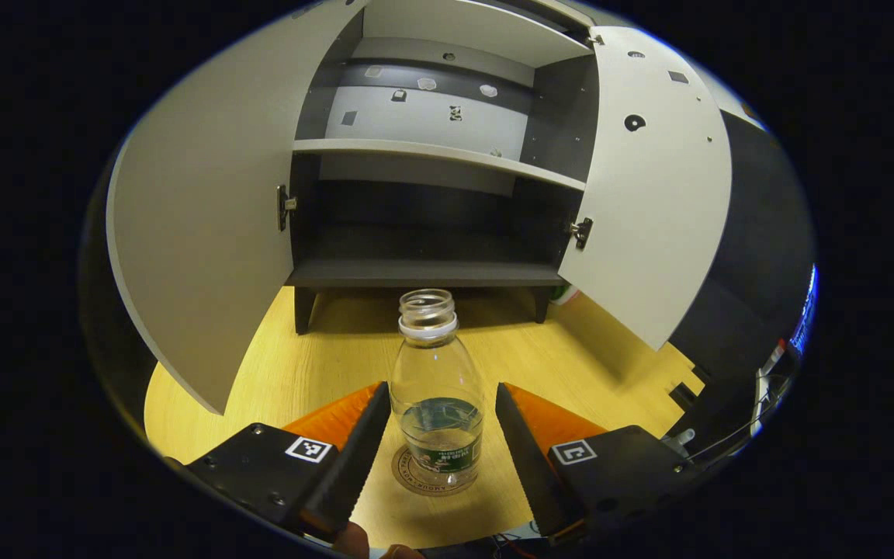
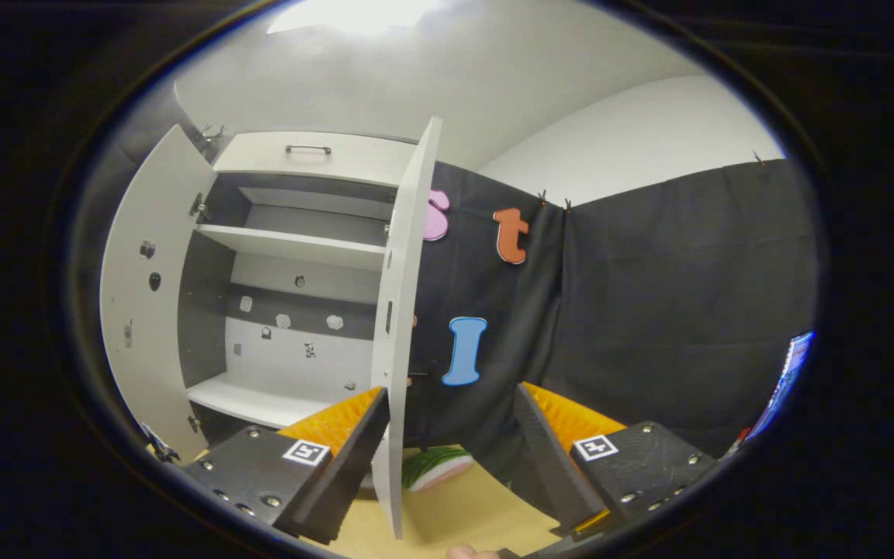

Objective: Grasp the bottle in the cabinet with the left hand and place it on the coaster, then close the right door with the right hand and the left door with the left hand.

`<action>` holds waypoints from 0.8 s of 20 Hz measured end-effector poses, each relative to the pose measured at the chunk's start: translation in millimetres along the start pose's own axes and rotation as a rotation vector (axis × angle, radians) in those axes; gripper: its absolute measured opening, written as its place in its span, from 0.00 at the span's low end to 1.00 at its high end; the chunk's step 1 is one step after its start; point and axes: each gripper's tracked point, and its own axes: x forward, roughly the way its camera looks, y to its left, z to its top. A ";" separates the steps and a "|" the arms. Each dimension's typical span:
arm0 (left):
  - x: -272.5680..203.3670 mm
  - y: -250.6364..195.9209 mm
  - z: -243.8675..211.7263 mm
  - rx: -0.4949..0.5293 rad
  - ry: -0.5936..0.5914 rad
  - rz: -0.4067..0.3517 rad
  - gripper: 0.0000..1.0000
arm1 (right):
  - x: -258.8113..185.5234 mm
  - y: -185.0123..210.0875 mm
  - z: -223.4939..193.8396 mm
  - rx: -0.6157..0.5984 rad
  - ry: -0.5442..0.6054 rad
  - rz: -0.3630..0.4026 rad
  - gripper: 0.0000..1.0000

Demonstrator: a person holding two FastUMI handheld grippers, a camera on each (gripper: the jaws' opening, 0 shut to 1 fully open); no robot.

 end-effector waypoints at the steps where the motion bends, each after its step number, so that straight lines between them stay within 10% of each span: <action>1: 0.7 0.6 3.3 0.004 -0.010 -0.002 0.87 | 0.5 0.1 -0.7 0.002 0.002 0.002 0.99; 16: 94.1 73.1 10.2 -0.129 0.120 0.176 0.88 | 3.0 27.8 -38.8 -0.038 0.089 0.029 0.99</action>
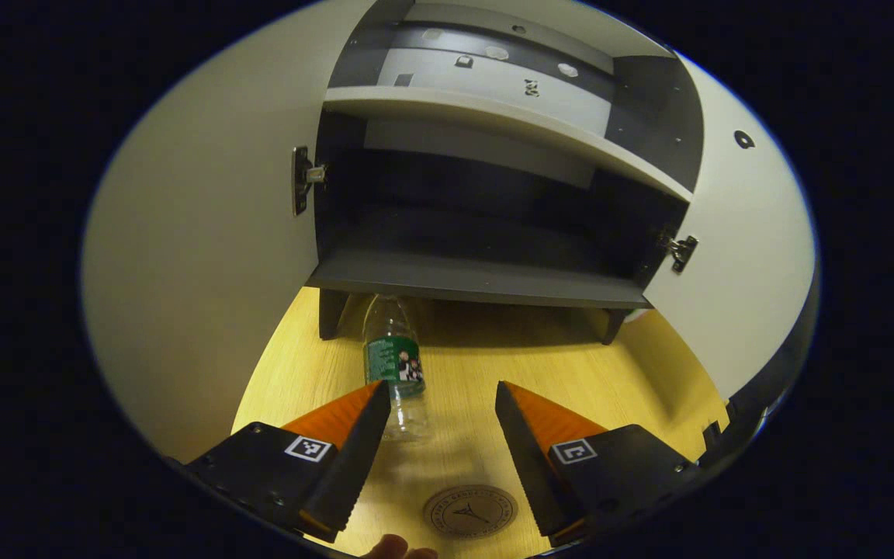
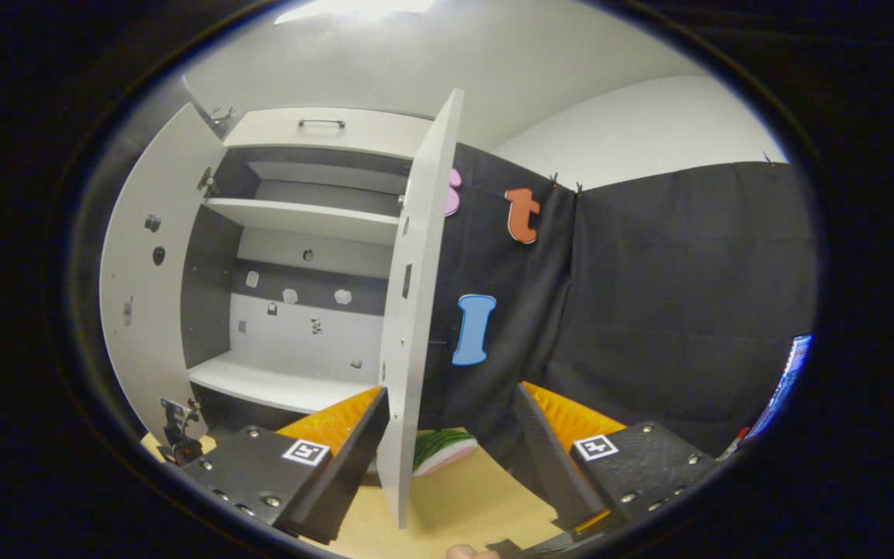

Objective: Grasp the bottle in the cabinet with the left hand and place it on the coaster, then close the right door with the right hand and the left door with the left hand.

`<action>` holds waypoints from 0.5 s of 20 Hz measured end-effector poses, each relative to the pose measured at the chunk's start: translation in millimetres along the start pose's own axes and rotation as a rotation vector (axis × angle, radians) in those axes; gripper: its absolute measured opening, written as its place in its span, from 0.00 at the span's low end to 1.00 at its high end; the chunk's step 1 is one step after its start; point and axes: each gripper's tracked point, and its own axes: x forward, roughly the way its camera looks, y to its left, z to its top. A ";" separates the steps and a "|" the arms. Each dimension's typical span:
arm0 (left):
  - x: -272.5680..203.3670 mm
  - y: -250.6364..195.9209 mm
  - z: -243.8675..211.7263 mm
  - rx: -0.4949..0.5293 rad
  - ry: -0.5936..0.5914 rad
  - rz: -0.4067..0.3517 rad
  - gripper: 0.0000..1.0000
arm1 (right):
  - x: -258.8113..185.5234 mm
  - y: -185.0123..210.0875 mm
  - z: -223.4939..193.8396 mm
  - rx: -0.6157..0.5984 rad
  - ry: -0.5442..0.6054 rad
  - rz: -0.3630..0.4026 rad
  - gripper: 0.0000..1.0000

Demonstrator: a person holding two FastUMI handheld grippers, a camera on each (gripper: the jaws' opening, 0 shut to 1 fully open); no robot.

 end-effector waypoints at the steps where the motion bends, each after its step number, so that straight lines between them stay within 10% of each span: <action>1: 9.2 5.9 -0.9 -0.002 0.018 0.021 0.88 | 1.5 4.6 -3.3 -0.002 0.007 0.004 0.95; 10: 70.5 38.6 -28.6 -0.086 0.262 0.107 0.88 | 17.0 15.9 -22.9 -0.070 0.049 -0.045 0.99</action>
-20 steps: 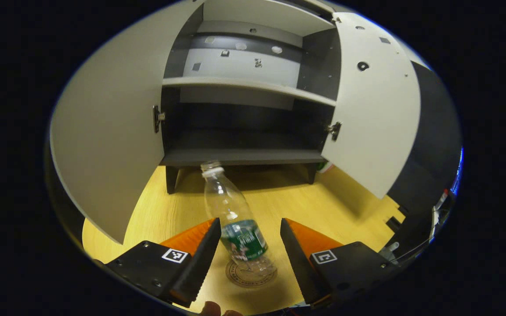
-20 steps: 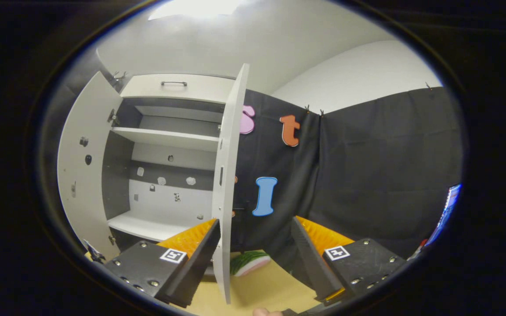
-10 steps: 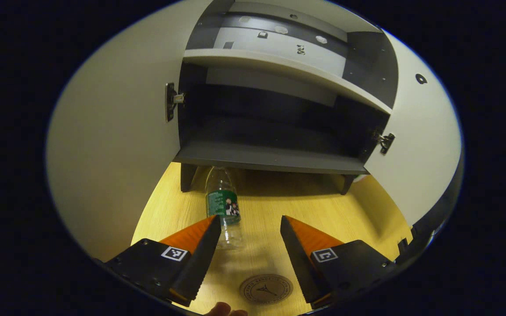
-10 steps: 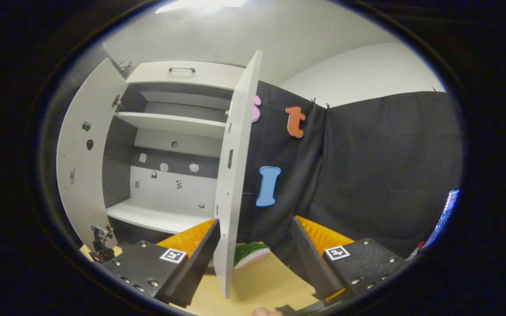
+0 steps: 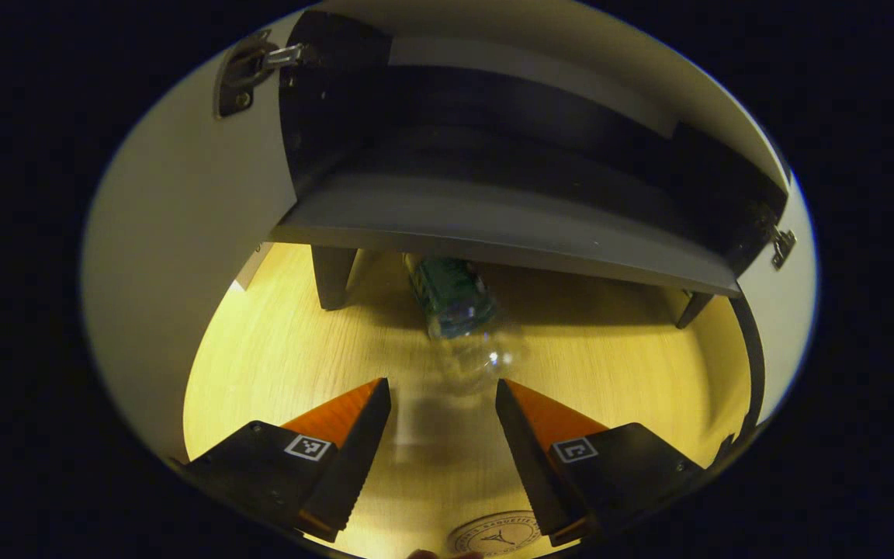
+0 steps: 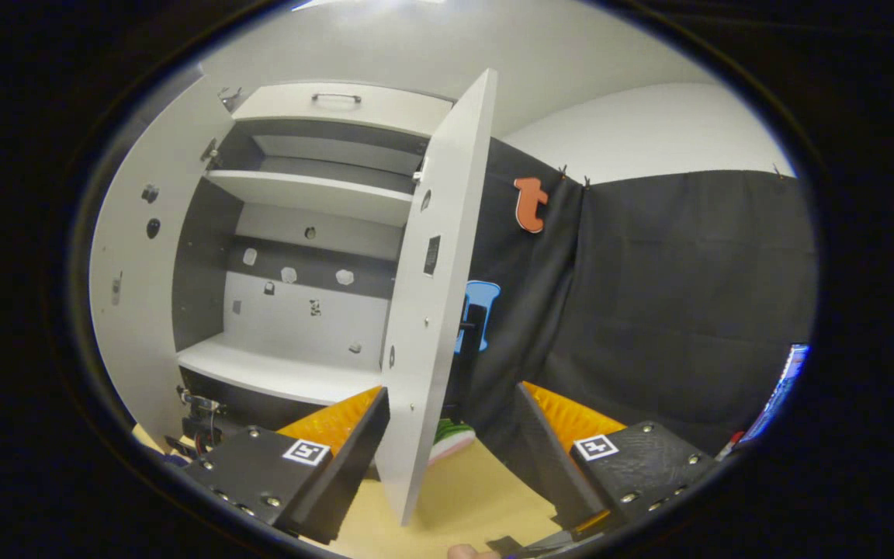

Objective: Grasp the bottle in the cabinet with the left hand and place it on the coaster, then close the right door with the right hand and the left door with the left hand.

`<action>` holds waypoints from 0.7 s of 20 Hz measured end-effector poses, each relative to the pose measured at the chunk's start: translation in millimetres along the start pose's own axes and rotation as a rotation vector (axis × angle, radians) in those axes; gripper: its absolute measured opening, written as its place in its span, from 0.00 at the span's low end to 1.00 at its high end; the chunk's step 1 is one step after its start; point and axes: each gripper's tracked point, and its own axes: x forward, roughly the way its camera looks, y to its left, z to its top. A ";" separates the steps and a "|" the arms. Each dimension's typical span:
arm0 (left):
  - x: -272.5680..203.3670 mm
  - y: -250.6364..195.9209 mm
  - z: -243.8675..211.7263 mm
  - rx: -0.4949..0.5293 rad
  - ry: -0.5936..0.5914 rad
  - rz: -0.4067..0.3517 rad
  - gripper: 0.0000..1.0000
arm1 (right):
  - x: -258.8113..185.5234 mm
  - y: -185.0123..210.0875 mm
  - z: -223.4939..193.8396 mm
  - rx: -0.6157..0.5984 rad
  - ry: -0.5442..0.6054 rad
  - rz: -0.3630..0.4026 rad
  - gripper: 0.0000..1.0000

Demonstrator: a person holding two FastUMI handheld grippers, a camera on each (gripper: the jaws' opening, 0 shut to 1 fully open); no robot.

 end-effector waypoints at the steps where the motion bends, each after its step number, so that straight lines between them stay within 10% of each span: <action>1: 0.2 0.5 6.4 -0.028 -0.010 -0.021 0.88 | 1.9 -0.5 -4.5 -0.017 0.008 -0.009 0.99; 14: -20.0 12.8 37.5 -0.070 -0.098 -0.094 0.88 | 4.9 60.6 -22.2 -0.013 0.034 0.120 0.98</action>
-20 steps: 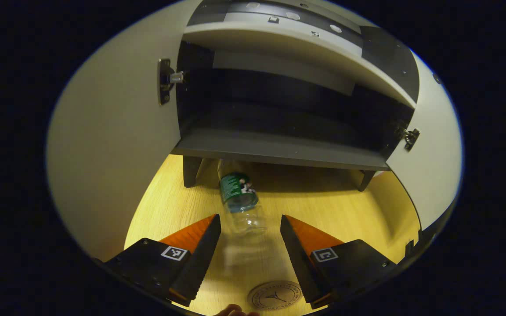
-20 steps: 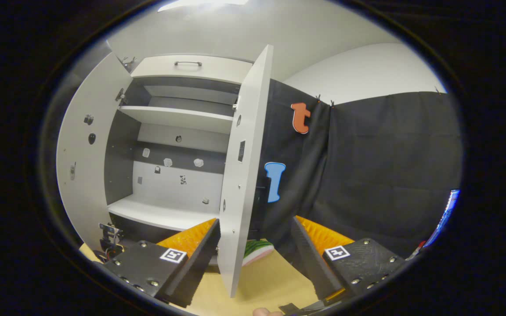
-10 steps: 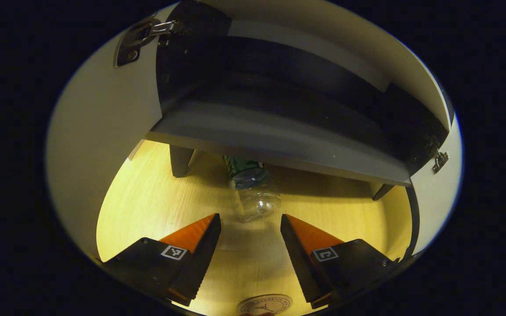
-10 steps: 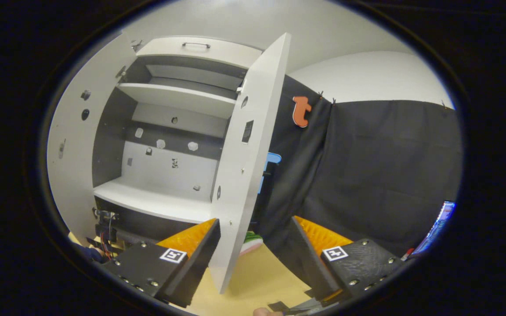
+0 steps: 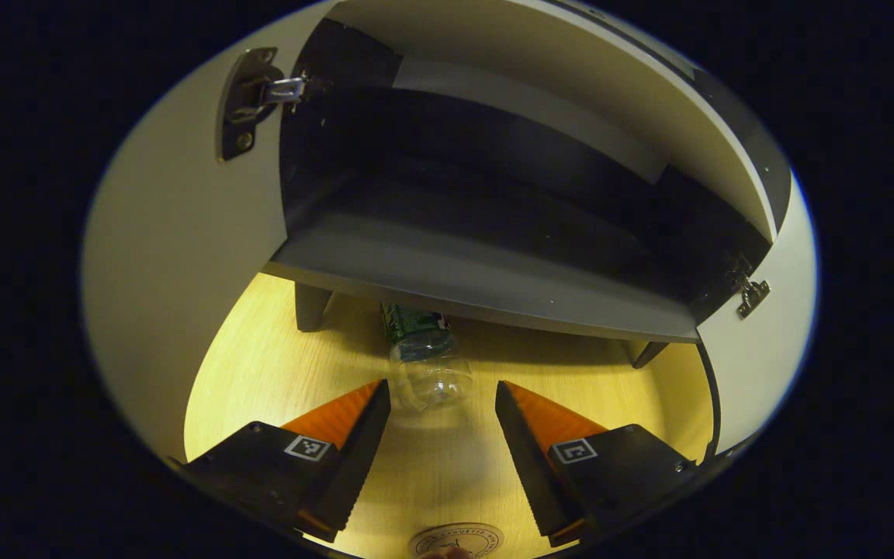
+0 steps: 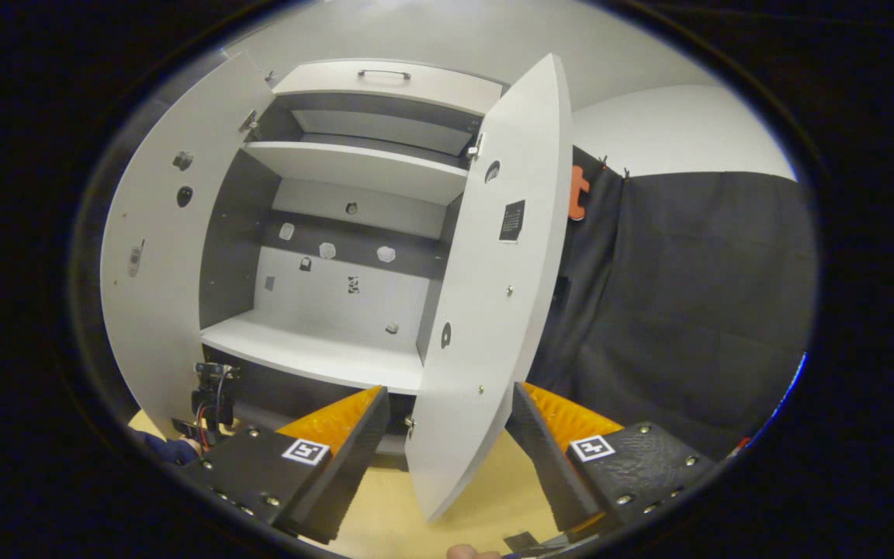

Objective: Grasp the bottle in the cabinet with the left hand and place it on the coaster, then close the right door with the right hand and the left door with the left hand.

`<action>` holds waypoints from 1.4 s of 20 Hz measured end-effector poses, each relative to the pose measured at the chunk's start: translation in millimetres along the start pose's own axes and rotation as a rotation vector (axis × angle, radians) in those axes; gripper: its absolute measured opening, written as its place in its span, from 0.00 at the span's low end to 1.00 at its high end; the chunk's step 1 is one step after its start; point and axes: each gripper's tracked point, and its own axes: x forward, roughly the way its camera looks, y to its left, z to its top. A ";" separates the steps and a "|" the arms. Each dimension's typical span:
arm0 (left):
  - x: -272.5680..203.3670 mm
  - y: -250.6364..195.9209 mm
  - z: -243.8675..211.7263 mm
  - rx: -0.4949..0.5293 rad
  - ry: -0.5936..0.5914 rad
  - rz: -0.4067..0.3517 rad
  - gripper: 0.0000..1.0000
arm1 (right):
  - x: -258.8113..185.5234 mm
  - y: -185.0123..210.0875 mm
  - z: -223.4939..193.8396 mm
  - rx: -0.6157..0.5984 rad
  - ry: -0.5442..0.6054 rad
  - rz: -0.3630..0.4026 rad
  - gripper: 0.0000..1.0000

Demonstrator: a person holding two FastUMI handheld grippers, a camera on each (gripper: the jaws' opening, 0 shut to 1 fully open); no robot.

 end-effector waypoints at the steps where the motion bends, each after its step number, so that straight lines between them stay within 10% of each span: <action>1: 6.2 0.6 1.6 -0.007 0.006 0.003 0.88 | -2.4 -0.9 -2.2 0.003 0.004 -0.007 0.97; 9: 49.6 16.0 -15.3 -0.090 0.072 0.092 0.86 | -30.8 -19.9 -19.7 -0.028 0.067 -0.097 0.97; 18: -36.1 0.3 -87.4 -0.062 0.170 0.006 0.84 | -25.6 2.0 -23.2 0.001 0.050 -0.020 0.97; 28: -65.4 -4.6 -66.3 -0.035 0.210 0.020 0.85 | -17.3 -6.2 -33.7 0.032 0.050 -0.009 0.95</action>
